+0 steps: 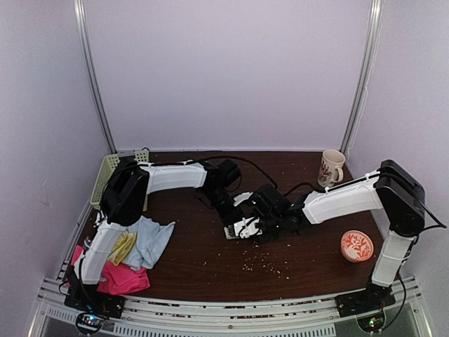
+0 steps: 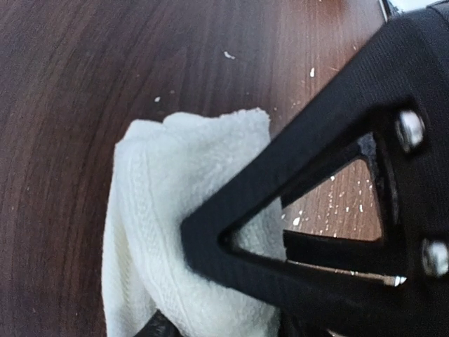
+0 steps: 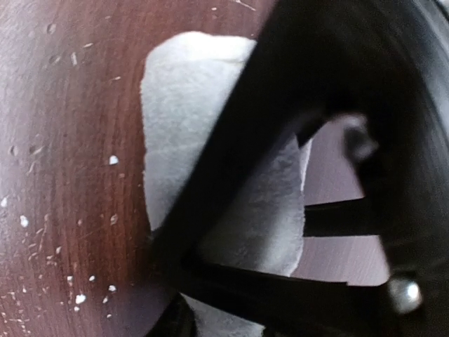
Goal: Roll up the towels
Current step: Roll the towel at the center of the board, then pick up the towel from the center of the board.
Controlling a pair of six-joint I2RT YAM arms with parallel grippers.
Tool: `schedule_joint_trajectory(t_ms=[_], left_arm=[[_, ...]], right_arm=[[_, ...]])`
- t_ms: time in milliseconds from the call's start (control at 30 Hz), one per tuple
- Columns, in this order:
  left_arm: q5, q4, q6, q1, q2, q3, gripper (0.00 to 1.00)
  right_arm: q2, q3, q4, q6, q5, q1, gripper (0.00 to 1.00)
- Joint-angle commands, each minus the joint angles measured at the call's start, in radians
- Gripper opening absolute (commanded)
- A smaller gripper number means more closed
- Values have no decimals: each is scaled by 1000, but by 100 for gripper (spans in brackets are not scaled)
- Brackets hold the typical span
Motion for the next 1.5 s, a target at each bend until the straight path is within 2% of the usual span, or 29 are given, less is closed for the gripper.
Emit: schedule_joint_trajectory(t_ms=[0, 233, 400, 633, 800, 900, 933, 1000, 1033, 1067, 1100, 1133, 1233, 1367, 1467], left_arm=[[-136, -55, 15, -6, -6, -94, 43], [-128, 176, -73, 67, -195, -266, 57], [-339, 340, -134, 81, -355, -423, 57], [-459, 475, -223, 96, -582, -593, 56], [-558, 621, -286, 90, -829, -738, 54], [-607, 815, -214, 39, -1022, -894, 54], [-641, 897, -176, 7, -1092, -984, 56], [-671, 1050, -127, -39, -1198, -1109, 70], [-670, 1096, -133, -40, -1206, -1148, 83], [-641, 1113, -136, -36, -1190, -1168, 92], [-612, 1104, -115, -35, -1153, -1165, 94], [-584, 1068, -97, -36, -1101, -1139, 92], [-530, 932, -52, -74, -966, -1017, 78], [-639, 920, 121, -204, -887, -996, 73], [-624, 830, 147, -221, -793, -906, 68]], right_arm=[[64, -1, -94, 1, -10, -21, 26], [103, 33, -263, 45, -136, -27, 19], [175, 138, -480, 73, -263, -37, 18], [260, 311, -673, 102, -449, -95, 18], [363, 471, -819, 106, -531, -142, 18], [419, 551, -887, 109, -565, -160, 17], [438, 574, -908, 112, -571, -166, 17], [487, 624, -962, 119, -582, -177, 17], [507, 650, -985, 124, -586, -183, 17], [524, 672, -1002, 132, -591, -189, 17], [539, 691, -1020, 137, -595, -194, 17], [555, 713, -1035, 141, -600, -199, 17], [601, 768, -1081, 151, -606, -207, 17], [653, 830, -1130, 149, -612, -220, 17], [677, 869, -1166, 141, -652, -225, 17]])
